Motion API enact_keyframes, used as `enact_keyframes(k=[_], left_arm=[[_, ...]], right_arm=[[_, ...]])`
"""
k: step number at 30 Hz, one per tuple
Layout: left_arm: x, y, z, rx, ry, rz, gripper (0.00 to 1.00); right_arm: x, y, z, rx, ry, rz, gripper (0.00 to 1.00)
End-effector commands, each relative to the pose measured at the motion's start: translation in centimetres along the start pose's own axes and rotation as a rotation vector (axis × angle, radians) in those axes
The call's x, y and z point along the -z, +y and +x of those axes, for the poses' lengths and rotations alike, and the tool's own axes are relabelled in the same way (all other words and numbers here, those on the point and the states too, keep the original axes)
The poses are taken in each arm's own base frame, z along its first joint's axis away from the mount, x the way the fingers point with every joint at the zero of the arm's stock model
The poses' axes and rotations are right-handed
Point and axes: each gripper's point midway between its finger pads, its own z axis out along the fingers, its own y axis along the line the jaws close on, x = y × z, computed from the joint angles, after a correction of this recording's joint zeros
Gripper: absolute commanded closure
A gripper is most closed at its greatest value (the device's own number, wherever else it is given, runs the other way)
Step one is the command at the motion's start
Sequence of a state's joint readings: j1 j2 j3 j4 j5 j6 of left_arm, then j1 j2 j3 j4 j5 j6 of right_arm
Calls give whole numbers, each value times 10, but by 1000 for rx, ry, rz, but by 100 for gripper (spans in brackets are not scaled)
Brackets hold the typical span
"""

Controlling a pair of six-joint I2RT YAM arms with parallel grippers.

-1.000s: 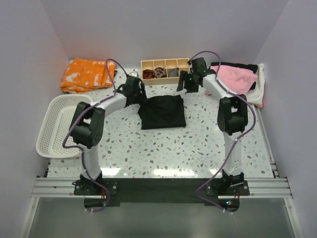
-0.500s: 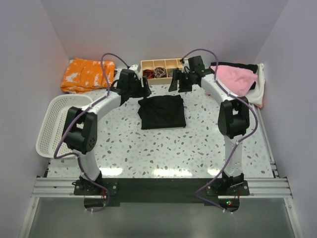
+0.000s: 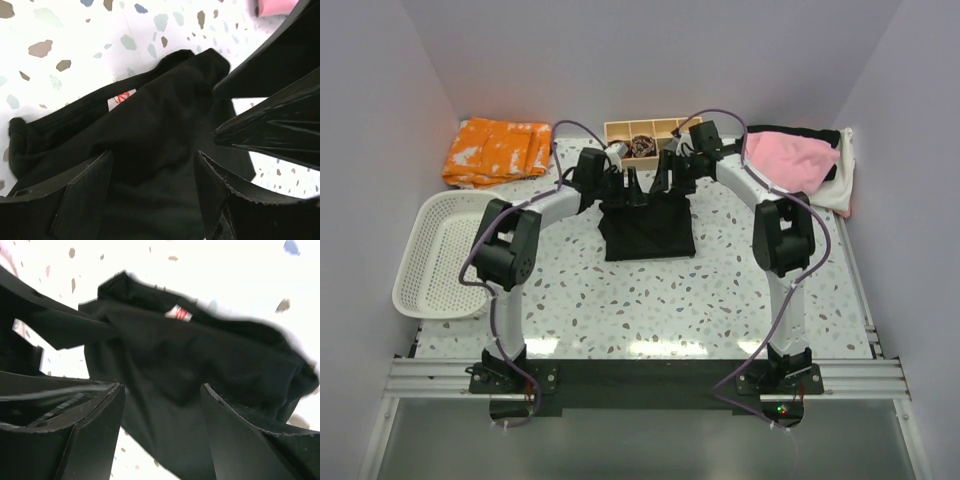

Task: Fold and stack the t-shirts
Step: Fold the long partially folded tshirt into a neat square

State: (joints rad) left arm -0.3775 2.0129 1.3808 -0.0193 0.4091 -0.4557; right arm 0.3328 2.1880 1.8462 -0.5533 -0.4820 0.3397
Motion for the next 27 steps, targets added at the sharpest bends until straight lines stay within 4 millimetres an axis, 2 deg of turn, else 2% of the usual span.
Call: enact_keyframes(k=[1, 7, 9, 15, 18, 21, 22, 23, 26, 27], left_arm=[[-14, -11, -30, -51, -43, 77, 30], [-25, 14, -34, -67, -45, 17, 30], [-28, 19, -45, -99, -63, 15, 30], [-45, 38, -45, -116, -53, -1, 30], [-51, 46, -37, -113, -39, -14, 30], [-57, 56, -25, -116, -16, -30, 30], [-58, 59, -31, -133, -47, -40, 30], [-58, 63, -26, -130, -45, -52, 30], [-56, 72, -31, -138, -84, -78, 30], [-51, 70, -41, -150, -117, -81, 30]], right_arm=[[-5, -6, -28, 19, -62, 21, 34], [-14, -19, -29, 12, -60, 47, 34], [-14, -19, -28, 17, -56, 46, 34], [-20, -33, -18, 5, -27, 89, 33], [-24, -50, -16, 6, -40, 154, 33], [-24, -71, -22, 35, -66, 234, 33], [-24, -79, -28, 54, -87, 268, 33], [-23, -82, -32, 64, -101, 282, 33], [-20, -94, -47, 94, -143, 318, 32], [-16, -96, -52, 96, -155, 319, 32]])
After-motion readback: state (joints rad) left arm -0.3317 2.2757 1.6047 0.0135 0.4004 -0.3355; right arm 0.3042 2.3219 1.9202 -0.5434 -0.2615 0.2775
